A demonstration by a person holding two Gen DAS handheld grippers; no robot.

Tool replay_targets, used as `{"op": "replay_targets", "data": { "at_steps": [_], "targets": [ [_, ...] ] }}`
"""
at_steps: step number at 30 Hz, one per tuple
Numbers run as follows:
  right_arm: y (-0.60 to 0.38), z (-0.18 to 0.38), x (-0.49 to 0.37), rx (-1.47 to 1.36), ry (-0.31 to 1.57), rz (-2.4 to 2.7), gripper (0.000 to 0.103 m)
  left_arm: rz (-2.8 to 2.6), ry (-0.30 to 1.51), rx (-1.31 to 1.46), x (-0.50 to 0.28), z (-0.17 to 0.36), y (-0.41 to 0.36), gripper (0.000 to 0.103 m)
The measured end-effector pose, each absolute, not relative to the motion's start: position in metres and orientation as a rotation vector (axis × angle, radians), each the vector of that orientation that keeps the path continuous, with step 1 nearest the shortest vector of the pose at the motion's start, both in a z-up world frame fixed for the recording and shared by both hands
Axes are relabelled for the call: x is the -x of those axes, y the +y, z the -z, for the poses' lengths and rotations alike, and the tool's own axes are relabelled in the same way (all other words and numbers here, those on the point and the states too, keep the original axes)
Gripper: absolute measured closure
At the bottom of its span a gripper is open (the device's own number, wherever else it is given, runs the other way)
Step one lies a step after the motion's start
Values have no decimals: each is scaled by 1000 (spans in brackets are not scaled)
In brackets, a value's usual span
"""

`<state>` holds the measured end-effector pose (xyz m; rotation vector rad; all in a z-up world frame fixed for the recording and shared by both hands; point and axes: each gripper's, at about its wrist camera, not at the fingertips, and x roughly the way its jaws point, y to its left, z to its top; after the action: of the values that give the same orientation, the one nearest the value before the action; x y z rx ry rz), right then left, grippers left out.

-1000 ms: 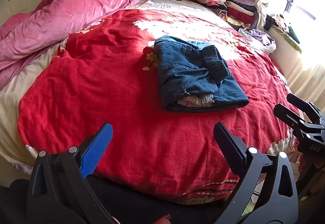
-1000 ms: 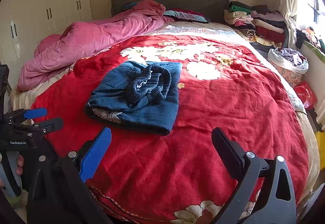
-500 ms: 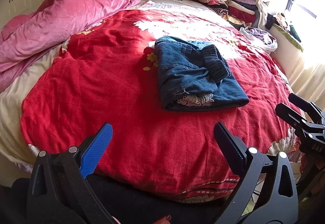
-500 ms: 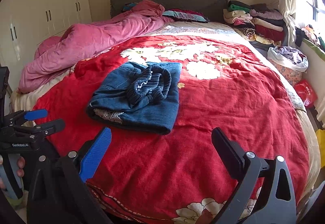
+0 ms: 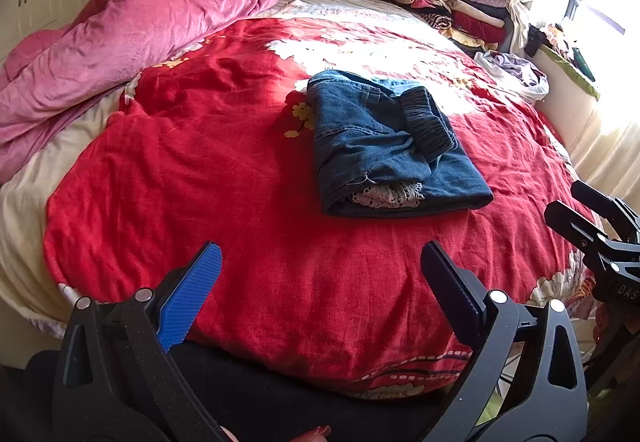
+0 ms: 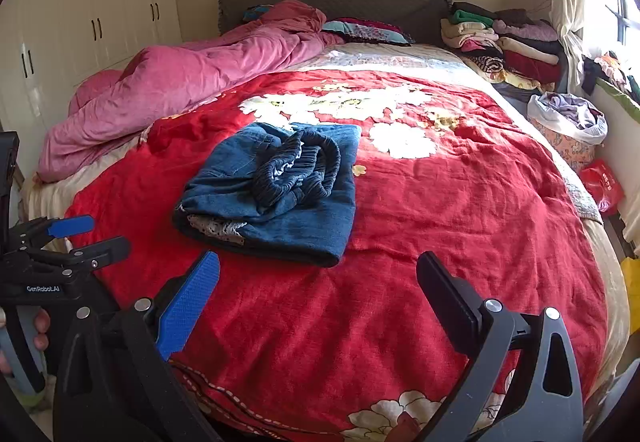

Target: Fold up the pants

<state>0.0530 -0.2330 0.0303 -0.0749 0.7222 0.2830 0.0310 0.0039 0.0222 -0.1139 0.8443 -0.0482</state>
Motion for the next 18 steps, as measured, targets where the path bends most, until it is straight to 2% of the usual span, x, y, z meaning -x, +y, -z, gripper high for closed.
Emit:
{"op": "replay_targets", "data": {
  "at_steps": [18],
  "targets": [
    [-230,-31,-53,85,726,-277,5,40,845,106,-30,-21,7,10]
  ]
}}
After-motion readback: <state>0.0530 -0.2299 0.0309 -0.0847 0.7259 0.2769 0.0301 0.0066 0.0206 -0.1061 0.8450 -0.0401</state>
